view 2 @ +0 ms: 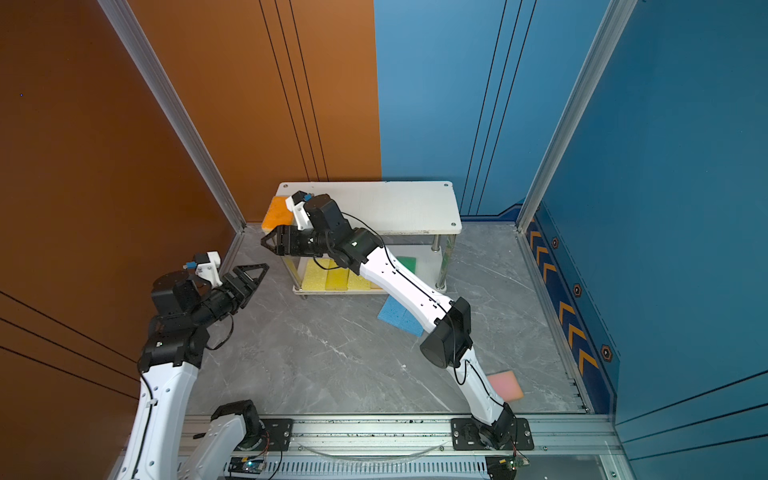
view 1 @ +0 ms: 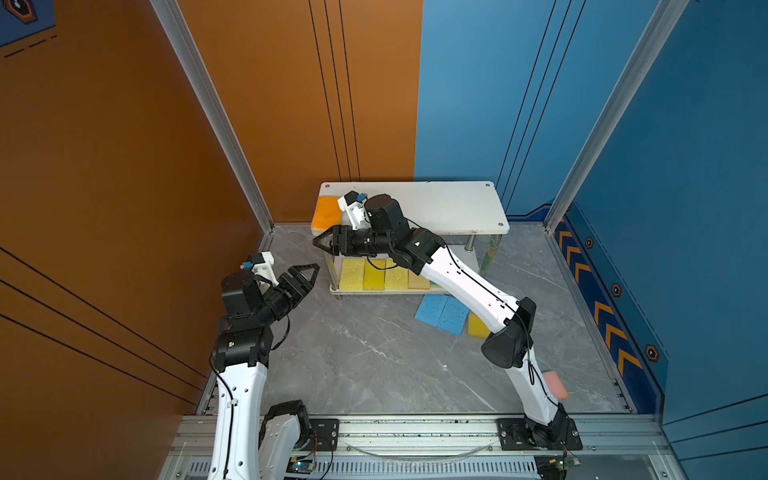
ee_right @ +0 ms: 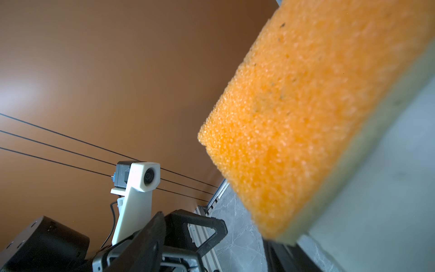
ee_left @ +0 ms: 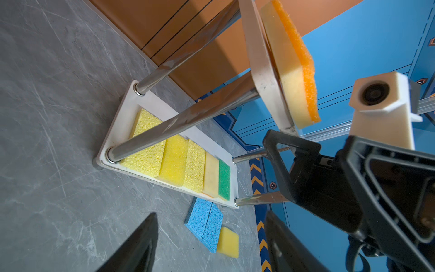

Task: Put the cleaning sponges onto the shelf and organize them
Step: 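Open the right gripper and slide it back from the orange sponge, then withdraw the right arm toward the floor yellow sponge while the left arm lowers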

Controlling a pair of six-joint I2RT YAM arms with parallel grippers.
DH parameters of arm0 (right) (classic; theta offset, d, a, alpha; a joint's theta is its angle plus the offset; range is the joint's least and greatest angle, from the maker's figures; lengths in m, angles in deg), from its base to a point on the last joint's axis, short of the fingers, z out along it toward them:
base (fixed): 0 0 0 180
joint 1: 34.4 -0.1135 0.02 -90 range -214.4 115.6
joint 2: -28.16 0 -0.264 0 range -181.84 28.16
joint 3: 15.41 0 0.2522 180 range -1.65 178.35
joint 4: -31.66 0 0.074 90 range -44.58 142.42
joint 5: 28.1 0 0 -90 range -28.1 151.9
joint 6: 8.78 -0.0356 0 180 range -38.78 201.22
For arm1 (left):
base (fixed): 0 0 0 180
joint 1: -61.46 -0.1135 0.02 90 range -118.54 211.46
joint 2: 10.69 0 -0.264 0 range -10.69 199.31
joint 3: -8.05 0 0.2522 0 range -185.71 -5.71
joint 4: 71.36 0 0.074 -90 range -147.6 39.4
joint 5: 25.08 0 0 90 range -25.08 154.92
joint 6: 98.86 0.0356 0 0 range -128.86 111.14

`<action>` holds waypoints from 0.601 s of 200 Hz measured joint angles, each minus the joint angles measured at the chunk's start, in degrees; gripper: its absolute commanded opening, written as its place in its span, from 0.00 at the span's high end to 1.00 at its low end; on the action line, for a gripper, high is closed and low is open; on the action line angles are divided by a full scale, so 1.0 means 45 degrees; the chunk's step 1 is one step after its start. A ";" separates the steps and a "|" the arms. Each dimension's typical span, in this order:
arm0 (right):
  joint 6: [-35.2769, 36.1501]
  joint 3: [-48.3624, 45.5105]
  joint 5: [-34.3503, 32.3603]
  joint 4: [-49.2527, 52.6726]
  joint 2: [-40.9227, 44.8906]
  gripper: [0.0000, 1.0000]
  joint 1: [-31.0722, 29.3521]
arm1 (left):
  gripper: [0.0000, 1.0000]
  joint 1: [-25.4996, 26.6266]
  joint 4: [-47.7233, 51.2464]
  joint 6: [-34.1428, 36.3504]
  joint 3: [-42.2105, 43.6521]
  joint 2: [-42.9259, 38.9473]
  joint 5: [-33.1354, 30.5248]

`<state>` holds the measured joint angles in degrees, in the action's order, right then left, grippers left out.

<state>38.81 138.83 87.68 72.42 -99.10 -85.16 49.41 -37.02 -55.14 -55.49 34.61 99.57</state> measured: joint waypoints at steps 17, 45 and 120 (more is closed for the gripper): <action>0.0000 -0.0204 -0.0005 0.0005 0.0024 0.34 -0.0141 | 0.28 0.0000 0.0073 0.0000 0.0039 -0.0019 0.0039; 0.0000 -0.0257 -0.0005 0.0005 0.0044 0.34 -0.0233 | 0.28 0.0000 0.0073 0.0000 0.0039 -0.0019 0.0121; -0.0214 0.0520 -0.0010 0.0005 0.0073 0.34 0.0121 | 0.28 0.0000 0.0073 0.0005 0.0044 -0.0053 0.0180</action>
<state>37.85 141.17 87.64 72.44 -98.78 -84.61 49.41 -36.69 -55.12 -55.30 34.37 100.38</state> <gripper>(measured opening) 0.661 0.720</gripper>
